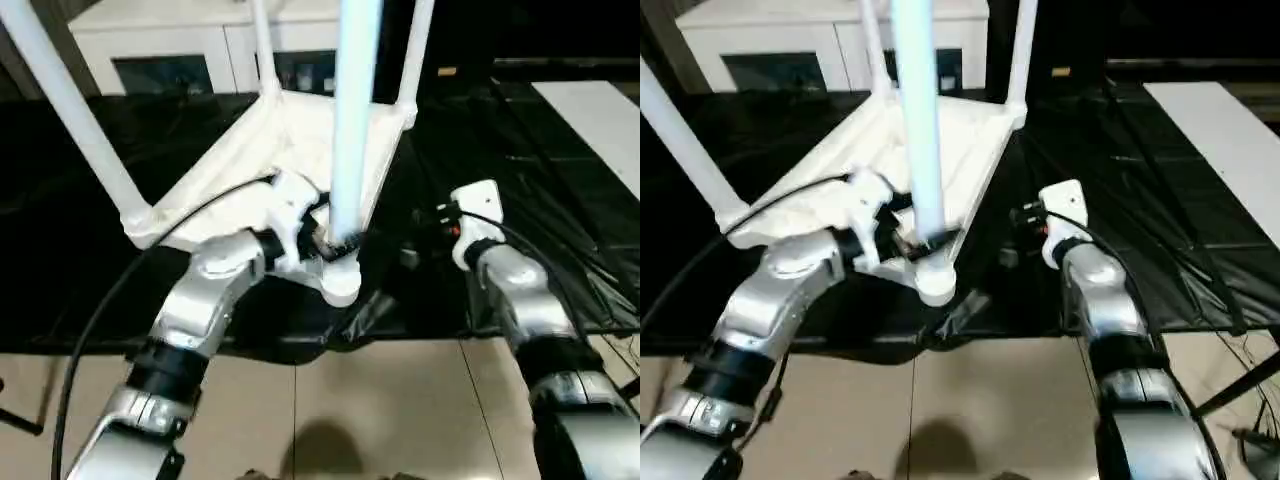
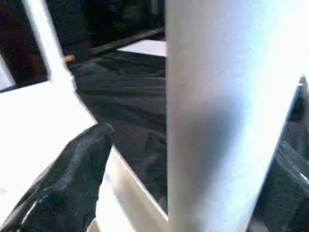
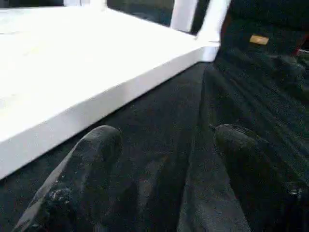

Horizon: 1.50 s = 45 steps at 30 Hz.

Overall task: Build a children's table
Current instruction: Rotate table base

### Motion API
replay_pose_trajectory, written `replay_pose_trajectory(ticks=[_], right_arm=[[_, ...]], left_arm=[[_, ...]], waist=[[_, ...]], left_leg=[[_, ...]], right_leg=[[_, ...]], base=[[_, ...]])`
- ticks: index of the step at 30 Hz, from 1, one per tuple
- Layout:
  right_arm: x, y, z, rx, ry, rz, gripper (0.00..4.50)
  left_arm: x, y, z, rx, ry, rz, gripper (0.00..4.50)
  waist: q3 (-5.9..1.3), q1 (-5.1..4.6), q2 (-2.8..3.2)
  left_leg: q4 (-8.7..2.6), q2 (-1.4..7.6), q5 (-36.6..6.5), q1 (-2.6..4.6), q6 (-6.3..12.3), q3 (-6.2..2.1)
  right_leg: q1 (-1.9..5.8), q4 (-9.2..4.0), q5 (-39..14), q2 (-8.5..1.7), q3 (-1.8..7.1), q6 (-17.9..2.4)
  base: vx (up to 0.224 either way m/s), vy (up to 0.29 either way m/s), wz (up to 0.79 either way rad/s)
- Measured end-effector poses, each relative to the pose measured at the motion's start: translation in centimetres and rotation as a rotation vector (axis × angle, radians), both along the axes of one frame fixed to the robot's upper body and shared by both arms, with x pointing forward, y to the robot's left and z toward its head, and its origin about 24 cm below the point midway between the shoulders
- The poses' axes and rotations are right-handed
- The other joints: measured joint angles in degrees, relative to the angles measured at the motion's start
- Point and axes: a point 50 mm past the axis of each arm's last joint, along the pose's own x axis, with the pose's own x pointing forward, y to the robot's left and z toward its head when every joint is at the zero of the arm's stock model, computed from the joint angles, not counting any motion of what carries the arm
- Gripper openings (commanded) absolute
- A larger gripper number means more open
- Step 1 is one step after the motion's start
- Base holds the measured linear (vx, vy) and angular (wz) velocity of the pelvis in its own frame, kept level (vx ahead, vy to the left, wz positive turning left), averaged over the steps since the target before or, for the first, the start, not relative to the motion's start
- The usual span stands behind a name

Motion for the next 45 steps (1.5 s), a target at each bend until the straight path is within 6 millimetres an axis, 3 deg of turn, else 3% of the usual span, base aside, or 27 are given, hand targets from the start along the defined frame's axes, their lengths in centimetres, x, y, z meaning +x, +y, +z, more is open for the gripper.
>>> replay_pose_trajectory(ticks=[5,9,11,13,15,17,18,20,21,22,23,24,25,26,28,30,32,34,37,38,39,40,41,42,43,44,45], right_arm=[[-2.4,0.2,-0.2,0.06,0.003,-0.054,3.58],[-3.3,1.6,0.2,0.131,-0.013,-0.04,3.58],[-3.8,2.1,-0.2,0.136,0.004,-0.03,3.58],[-4.0,2.7,-0.4,0.143,0.026,-0.017,3.58],[-4.1,3.3,-0.4,0.147,0.029,0.0,3.58],[-4.1,4.1,-0.3,0.153,0.03,0.024,3.58],[-4.1,4.6,-0.2,0.158,0.031,0.036,3.58],[-4.2,5.1,0.1,0.16,0.021,0.053,3.58],[-4.2,5.0,0.2,0.155,0.017,0.05,3.58],[-4.2,4.9,0.2,0.149,0.019,0.044,3.58],[-4.4,4.5,-0.1,0.145,0.031,0.029,3.58],[-4.7,4.3,-0.6,0.138,0.054,0.019,3.58],[-4.8,4.2,-0.8,0.135,0.064,0.018,3.58],[-4.9,4.3,-0.7,0.137,0.066,0.02,3.58],[-5.1,4.7,-0.7,0.136,0.069,0.04,3.58],[-5.1,4.8,-0.6,0.132,0.065,0.042,3.58],[-5.0,4.6,-0.6,0.124,0.064,0.034,3.58],[-5.0,4.1,-0.5,0.113,0.062,0.019,3.58],[-4.9,3.8,-0.5,0.109,0.064,0.001,3.58],[-4.9,3.8,-0.5,0.109,0.067,0.0,3.58],[-5.0,3.7,-0.6,0.108,0.07,-0.004,3.58],[-4.9,3.8,-0.5,0.108,0.068,-0.002,3.58],[-4.9,3.9,-0.4,0.11,0.066,0.003,3.58],[-4.8,4.2,-0.2,0.122,0.065,0.028,3.58],[-4.6,4.5,0.3,0.128,0.055,0.049,3.58],[-4.6,4.6,0.5,0.136,0.054,0.066,3.58],[-4.7,4.5,0.4,0.136,0.058,0.069,3.58]], left_arm=[[-3.0,2.8,-1.4,-0.114,0.03,0.263,4.4],[-4.2,5.0,-1.8,-0.147,0.026,0.433,4.4],[-4.6,5.3,-1.8,-0.152,0.022,0.481,4.4],[-4.7,5.5,-1.6,-0.14,0.008,0.519,4.4],[-4.7,5.5,-1.6,-0.136,0.007,0.533,4.4],[-4.7,5.9,-1.5,-0.124,0.002,0.554,4.4],[-4.7,6.2,-1.4,-0.119,-0.001,0.566,4.4],[-4.7,6.5,-1.1,-0.11,-0.011,0.583,4.4],[-4.6,6.5,-1.0,-0.107,-0.017,0.585,4.4],[-4.6,6.5,-0.9,-0.098,-0.02,0.588,4.4],[-4.5,6.1,-1.0,-0.096,-0.015,0.585,4.4],[-4.6,5.6,-1.1,-0.093,-0.008,0.568,4.4],[-4.6,5.4,-1.1,-0.088,-0.006,0.563,4.4],[-4.6,5.5,-1.1,-0.085,-0.006,0.569,4.4],[-4.6,5.6,-1.1,-0.085,-0.003,0.577,4.4],[-4.6,5.7,-1.0,-0.089,-0.005,0.593,4.4],[-4.5,5.9,-1.0,-0.09,-0.009,0.608,4.4],[-4.4,5.8,-0.9,-0.083,-0.015,0.613,4.4],[-3.9,5.8,-0.6,-0.063,-0.025,0.65,4.4],[-3.7,5.8,-0.5,-0.058,-0.029,0.662,4.4],[-3.5,5.7,-0.5,-0.06,-0.03,0.667,4.4],[-3.5,5.6,-0.4,-0.063,-0.032,0.673,4.4],[-3.5,5.7,-0.4,-0.059,-0.034,0.685,4.4],[-3.5,5.9,-0.5,-0.063,-0.032,0.704,4.4],[-3.5,6.3,-0.5,-0.065,-0.031,0.722,4.4],[-3.6,6.4,-0.7,-0.059,-0.025,0.729,4.4],[-3.6,6.3,-0.8,-0.059,-0.02,0.726,4.4]], waist=[[0.08,-0.98,-1.15],[0.11,-0.29,-1.59],[0.14,0.85,-1.65],[0.1,1.99,-1.57],[0.01,2.3,-1.45],[0.04,1.31,-1.48],[0.03,0.55,-1.5],[-0.09,-0.53,-1.82],[-0.19,-0.6,-2.26],[-0.25,-0.63,-2.8],[-0.27,-0.24,-2.56],[-0.23,0.57,-2.48],[-0.04,1.01,-1.86],[0.06,0.33,-1.36],[0.03,-0.95,-1.27],[0.08,-1.06,-1.36],[0.3,-1.11,-1.71],[0.46,-1.05,-1.89],[0.79,-1.33,-1.25],[0.87,-1.38,-1.15],[0.87,-1.37,-1.15],[0.77,-0.99,-1.28],[0.61,-0.51,-1.52],[0.13,0.04,-2.29],[-0.06,0.41,-2.69],[-0.13,0.92,-3.17],[-0.3,1.34,-3.08]], left_leg=[[-0.15,0.14,-0.1,-0.04,-0.44,0.05],[0.18,-0.07,-0.1,-0.07,0.13,-0.07],[1.85,-0.34,-1.1,-0.48,1.92,-0.79],[3.54,-0.44,-2.0,-1.39,3.4,-2.85],[3.38,-1.45,-1.9,-1.22,3.22,-2.29],[2.17,-2.35,-1.2,-0.9,3.87,-0.75],[1.74,-2.79,-0.9,-0.89,4.53,0.01],[0.99,-4.12,-0.4,-0.86,6.13,1.37],[0.67,-4.89,-0.2,-0.94,6.59,2.19],[0.51,-5.92,0.1,-1.33,7.13,3.01],[0.74,-6.14,-0.1,-1.53,7.05,3.02],[2.04,-5.97,-0.6,-1.64,6.95,1.22],[3.65,-4.48,-2.1,-1.53,3.32,-2.38],[3.89,-3.55,-2.2,-1.65,2.37,-2.84],[3.55,-3.27,-2.1,-1.93,2.43,-2.78],[3.29,-3.53,-2.1,-1.85,2.43,-2.51],[1.98,-3.85,-2.1,-0.97,2.42,-1.48],[0.69,-4.01,-2.1,-0.33,2.43,-0.75],[-0.37,-3.75,-2.1,-0.02,2.39,-1.26],[-0.71,-3.43,-2.1,-0.19,2.35,-1.3],[-1.11,-2.6,-2.0,-0.18,2.21,-0.76],[-1.79,-2.09,-1.7,-0.25,1.76,-0.43],[-2.7,-1.79,-1.4,-0.47,1.18,-0.27],[-3.77,-2.04,-1.2,-1.14,0.92,-0.2],[-4.19,-2.14,-0.8,-1.86,0.54,-0.22],[-3.14,-2.56,-1.1,-2.53,1.9,-0.45],[-0.83,-2.6,-1.7,-3.14,3.38,-0.86]], right_leg=[[-0.01,-0.04,0.0,0.03,-0.13,0.1],[0.11,-0.11,-0.2,-0.25,0.12,0.6],[0.3,-0.12,-0.1,-0.48,0.37,1.1],[0.31,-0.11,0.0,-0.95,0.43,1.9],[0.49,-0.93,0.1,-1.95,0.56,2.0],[0.42,-1.92,-0.4,-2.48,0.93,1.0],[-0.09,-0.69,-1.7,-3.11,0.45,-1.2],[-1.06,4.41,-3.4,-2.72,-2.8,-1.7],[-0.88,4.8,-3.7,-2.03,-3.36,-1.2],[-0.12,3.9,-3.8,-1.19,-2.57,0.3],[-0.14,3.39,-3.2,-1.87,-2.35,0.3],[-0.02,2.85,-2.5,-2.02,-2.06,0.4],[0.31,2.52,-1.9,-2.34,-2.97,0.7],[0.63,2.05,-2.0,-2.32,-3.67,0.9],[1.11,0.26,-1.9,-1.08,-2.53,0.3],[1.45,-0.49,-1.7,-1.22,-2.28,0.0],[1.85,-1.58,-1.7,-1.49,-1.51,0.4],[1.94,-2.6,-2.1,-2.06,-1.61,1.0],[3.29,-3.98,-2.6,-1.58,-2.27,1.1],[3.26,-1.74,-3.5,-1.31,-2.57,0.7],[3.33,2.52,-3.9,-0.93,-3.11,0.6],[3.65,4.53,-4.0,-0.52,-3.22,0.6],[4.46,4.99,-4.1,0.22,-3.11,0.3],[5.77,3.48,-4.7,0.47,-2.47,-0.3],[6.1,1.71,-6.7,0.49,-1.67,0.4],[5.62,1.58,-6.1,0.49,-1.83,-0.5],[5.47,1.56,-5.9,0.7,-1.95,-0.8]], base=[[0.0,0.0,0.0],[0.0,0.0,0.0],[-0.018,0.069,0.0],[-0.024,0.133,-0.01],[-0.024,0.185,0.04],[-0.021,0.225,0.08],[-0.029,0.227,0.12],[-0.042,0.212,0.08],[-0.056,0.163,-0.09],[-0.08,0.139,-0.05],[-0.08,0.139,-0.05],[-0.084,0.15,-0.19],[-0.079,0.151,-0.35],[-0.079,0.151,-0.35],[-0.091,0.146,0.01],[-0.096,0.129,0.03],[-0.077,0.071,0.04],[-0.081,0.025,0.05],[-0.081,0.006,0.01],[-0.098,-0.009,0.03],[-0.095,-0.076,0.2],[-0.057,-0.156,0.16],[-0.057,-0.156,0.16],[-0.066,-0.195,0.01],[-0.069,-0.211,-0.13],[-0.069,-0.211,-0.13],[-0.086,-0.219,-0.15]])
